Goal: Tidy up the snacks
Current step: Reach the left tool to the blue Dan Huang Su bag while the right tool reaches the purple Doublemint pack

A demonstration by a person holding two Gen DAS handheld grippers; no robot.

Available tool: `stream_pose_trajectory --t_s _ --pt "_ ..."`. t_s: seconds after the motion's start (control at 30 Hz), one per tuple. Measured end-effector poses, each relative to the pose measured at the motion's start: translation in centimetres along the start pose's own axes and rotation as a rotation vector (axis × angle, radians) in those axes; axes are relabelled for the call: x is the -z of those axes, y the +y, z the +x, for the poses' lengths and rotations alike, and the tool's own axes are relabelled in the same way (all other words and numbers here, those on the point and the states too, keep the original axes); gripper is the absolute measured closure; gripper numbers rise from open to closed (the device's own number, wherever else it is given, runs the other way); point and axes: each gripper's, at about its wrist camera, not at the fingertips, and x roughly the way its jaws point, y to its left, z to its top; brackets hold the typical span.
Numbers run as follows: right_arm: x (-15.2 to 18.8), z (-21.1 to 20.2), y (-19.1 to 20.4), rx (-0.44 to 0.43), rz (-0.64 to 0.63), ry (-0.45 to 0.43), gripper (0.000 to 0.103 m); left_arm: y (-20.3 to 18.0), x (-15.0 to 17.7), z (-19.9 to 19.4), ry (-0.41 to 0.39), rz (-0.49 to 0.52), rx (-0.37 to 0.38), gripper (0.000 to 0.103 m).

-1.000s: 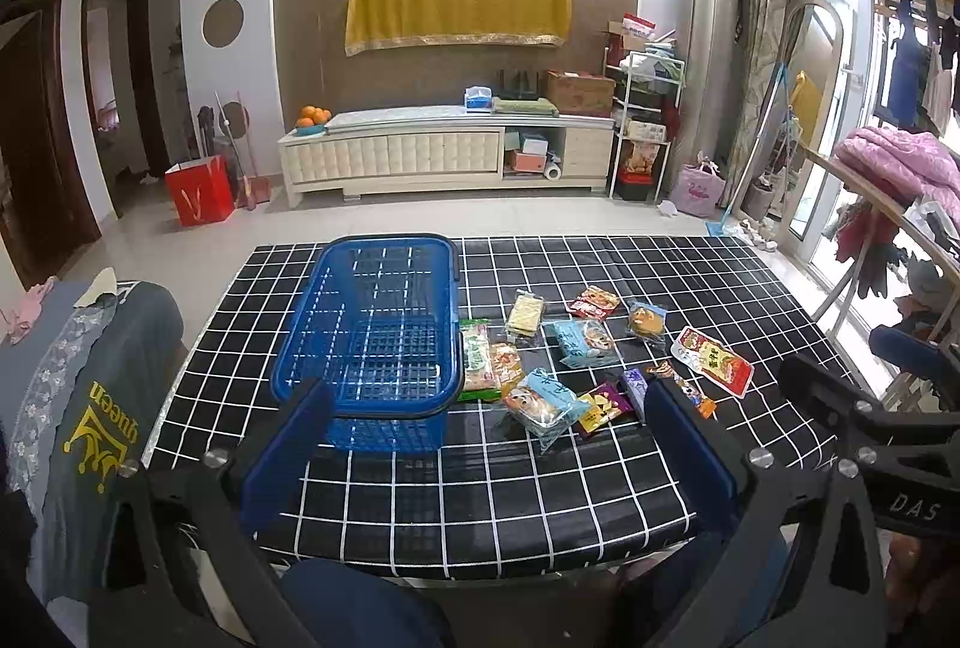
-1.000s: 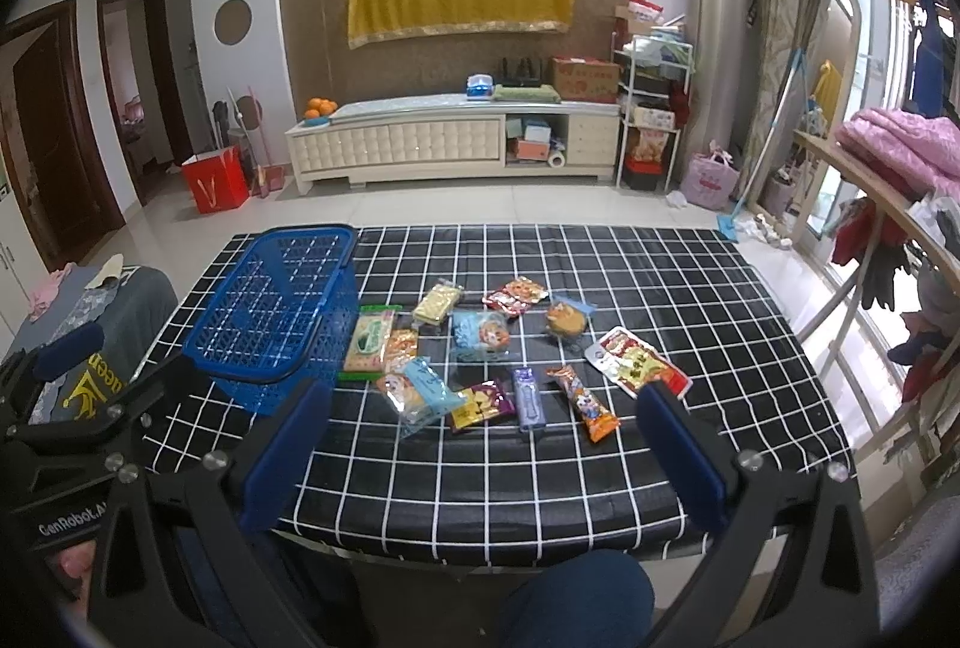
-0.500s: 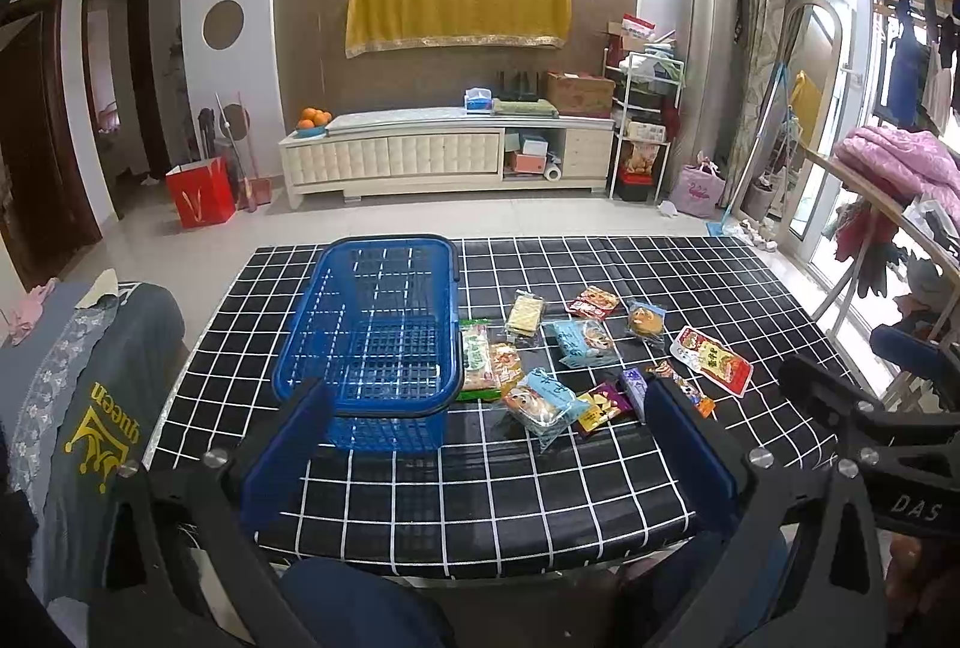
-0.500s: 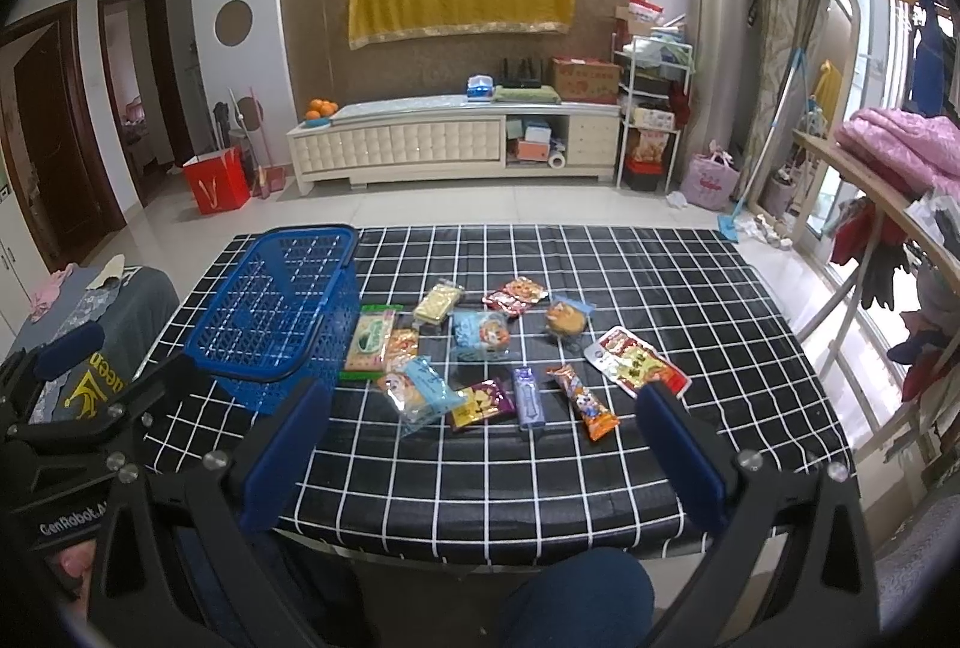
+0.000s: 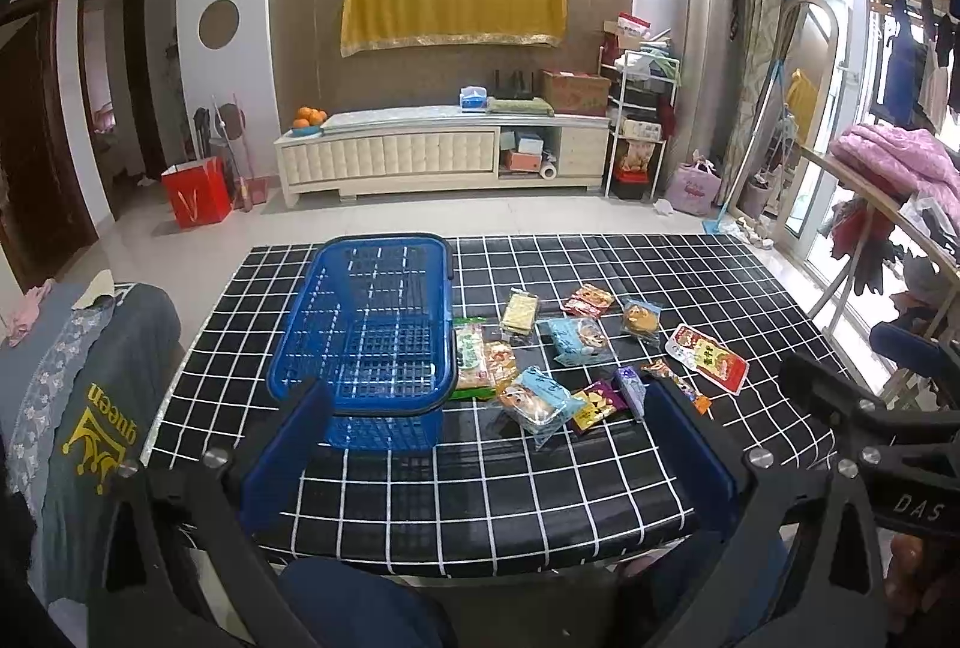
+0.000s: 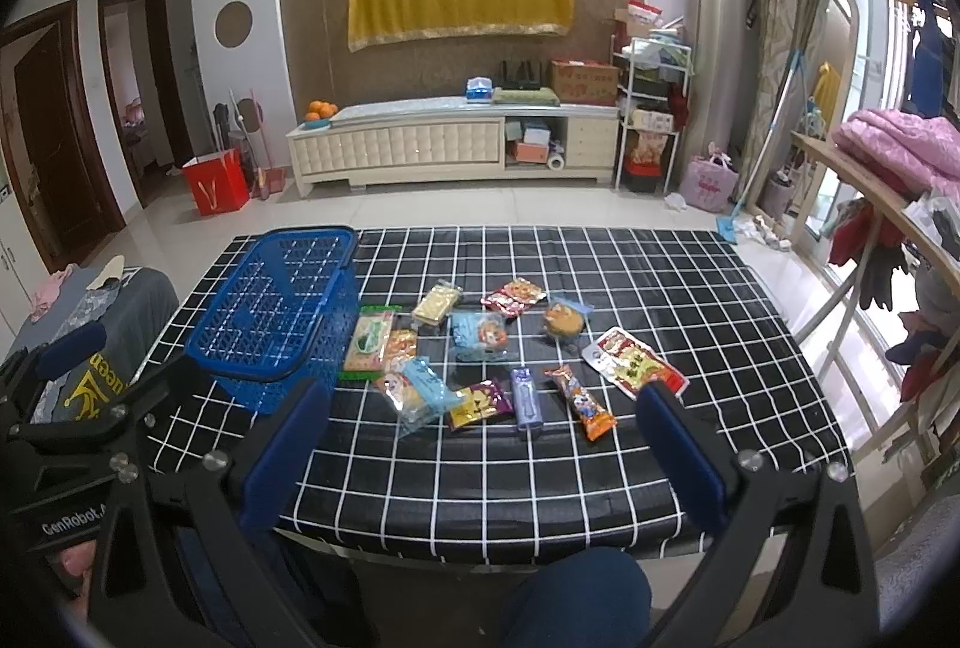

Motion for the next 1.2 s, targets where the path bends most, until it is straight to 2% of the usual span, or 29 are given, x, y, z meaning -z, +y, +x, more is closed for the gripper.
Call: stream_pose_trajectory --t_s 0.27,0.53,0.73,0.83,1.03,1.2 --pt "-0.1 1.9 -1.3 0.015 0.003 0.027 0.000 -0.9 -0.1 2.8 0.045 0.011 0.026 0.000" --pt "0.9 6.8 -4.7 0.038 0.032 0.112 0.000 -2.9 1.1 9.4 0.187 0.011 0.058 0.000" --pt "2.0 12.0 -7.0 0.042 0.038 0.210 0.000 -4.9 2.0 14.5 0.299 0.033 0.069 0.000" --pt "1.9 14.4 -7.6 0.037 0.027 0.250 0.000 -5.7 2.1 17.3 0.354 0.032 0.044 0.000" --pt "0.2 18.5 -9.3 0.046 -0.028 0.279 0.000 -5.4 2.3 22.9 0.484 -0.123 0.036 0.000" --pt "-0.6 21.9 -10.2 0.009 -0.071 0.321 0.000 -5.9 3.2 26.5 0.560 -0.223 -0.033 0.000"
